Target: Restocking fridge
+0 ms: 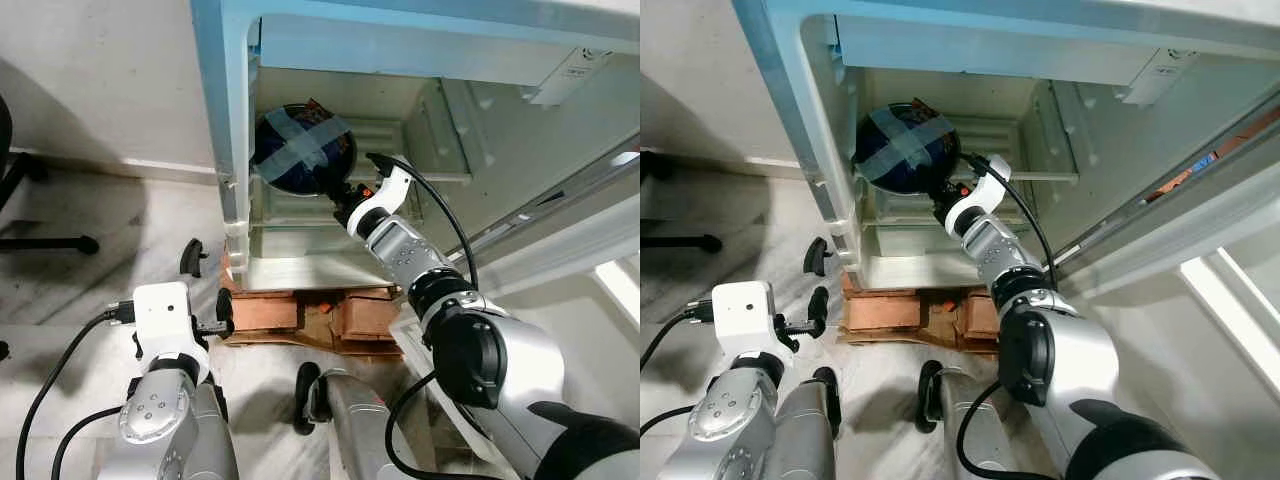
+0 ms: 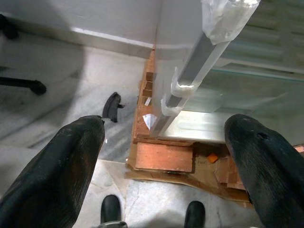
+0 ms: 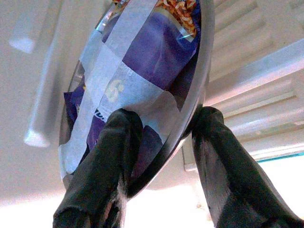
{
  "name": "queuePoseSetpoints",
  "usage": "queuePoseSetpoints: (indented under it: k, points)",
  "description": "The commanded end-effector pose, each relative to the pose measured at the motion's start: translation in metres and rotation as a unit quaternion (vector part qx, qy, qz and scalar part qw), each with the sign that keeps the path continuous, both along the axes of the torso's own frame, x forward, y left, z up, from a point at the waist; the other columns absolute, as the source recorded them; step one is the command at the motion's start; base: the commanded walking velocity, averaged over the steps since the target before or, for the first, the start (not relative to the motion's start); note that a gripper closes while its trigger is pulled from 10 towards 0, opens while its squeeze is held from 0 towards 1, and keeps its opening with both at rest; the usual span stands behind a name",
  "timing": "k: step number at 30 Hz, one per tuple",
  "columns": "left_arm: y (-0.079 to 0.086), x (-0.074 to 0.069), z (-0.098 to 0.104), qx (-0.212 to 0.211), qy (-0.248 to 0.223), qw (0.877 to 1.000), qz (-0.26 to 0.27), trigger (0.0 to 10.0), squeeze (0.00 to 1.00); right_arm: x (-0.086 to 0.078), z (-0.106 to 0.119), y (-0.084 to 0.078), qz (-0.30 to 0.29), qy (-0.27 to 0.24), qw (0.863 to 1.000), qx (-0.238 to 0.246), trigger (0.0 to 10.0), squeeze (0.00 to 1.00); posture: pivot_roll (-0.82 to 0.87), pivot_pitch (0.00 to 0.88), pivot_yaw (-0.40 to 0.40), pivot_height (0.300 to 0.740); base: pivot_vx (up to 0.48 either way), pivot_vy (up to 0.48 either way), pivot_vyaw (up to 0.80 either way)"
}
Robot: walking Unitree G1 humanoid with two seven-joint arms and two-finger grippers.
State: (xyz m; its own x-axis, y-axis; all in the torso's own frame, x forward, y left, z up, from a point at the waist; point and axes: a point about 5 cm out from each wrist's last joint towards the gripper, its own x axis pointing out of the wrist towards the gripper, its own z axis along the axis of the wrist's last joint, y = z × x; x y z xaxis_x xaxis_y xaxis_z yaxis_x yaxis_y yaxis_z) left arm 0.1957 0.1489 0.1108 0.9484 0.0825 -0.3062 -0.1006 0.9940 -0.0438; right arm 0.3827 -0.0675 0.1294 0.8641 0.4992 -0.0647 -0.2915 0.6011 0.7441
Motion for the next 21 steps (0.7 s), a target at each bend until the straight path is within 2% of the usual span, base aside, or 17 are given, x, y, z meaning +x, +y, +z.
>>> queuePoseSetpoints:
  k: [1,9,14,16,18,21]
  points:
    - [-0.002,-0.003,-0.007,-0.009,0.015,1.000,-0.005,10.0,0.00,-0.003,-0.004,0.001,0.021,-0.002,1.000,-0.003,10.0,1.00,0.27,0.251,-0.177,0.740,0.000,0.000,0.00]
    - [-0.002,-0.008,-0.008,-0.011,0.016,1.000,-0.001,10.0,0.00,-0.006,-0.002,0.018,0.034,0.001,0.999,0.009,10.0,1.00,0.28,0.265,-0.186,0.740,0.000,0.000,0.00]
    - [-0.001,-0.011,-0.006,-0.012,0.017,1.000,0.007,10.0,0.00,-0.004,0.015,0.046,0.032,0.001,0.999,0.038,10.0,1.00,0.29,0.290,-0.196,0.740,0.000,0.000,0.00]
    - [-0.001,-0.012,-0.006,-0.013,0.017,1.000,0.009,10.0,0.00,-0.004,0.017,0.049,0.030,-0.001,0.999,0.042,10.0,1.00,0.29,0.292,-0.197,0.740,0.000,0.000,0.00]
    - [-0.002,-0.015,-0.005,-0.014,0.017,1.000,0.010,10.0,0.00,-0.004,0.021,0.053,0.024,0.006,0.998,0.060,10.0,1.00,0.29,0.303,-0.201,0.740,0.000,0.000,0.00]
    - [-0.003,-0.022,-0.005,-0.018,0.025,0.999,0.017,10.0,0.00,-0.001,0.037,0.064,0.004,0.014,0.994,0.111,10.0,1.00,0.30,0.331,-0.211,0.740,0.000,0.000,0.00]
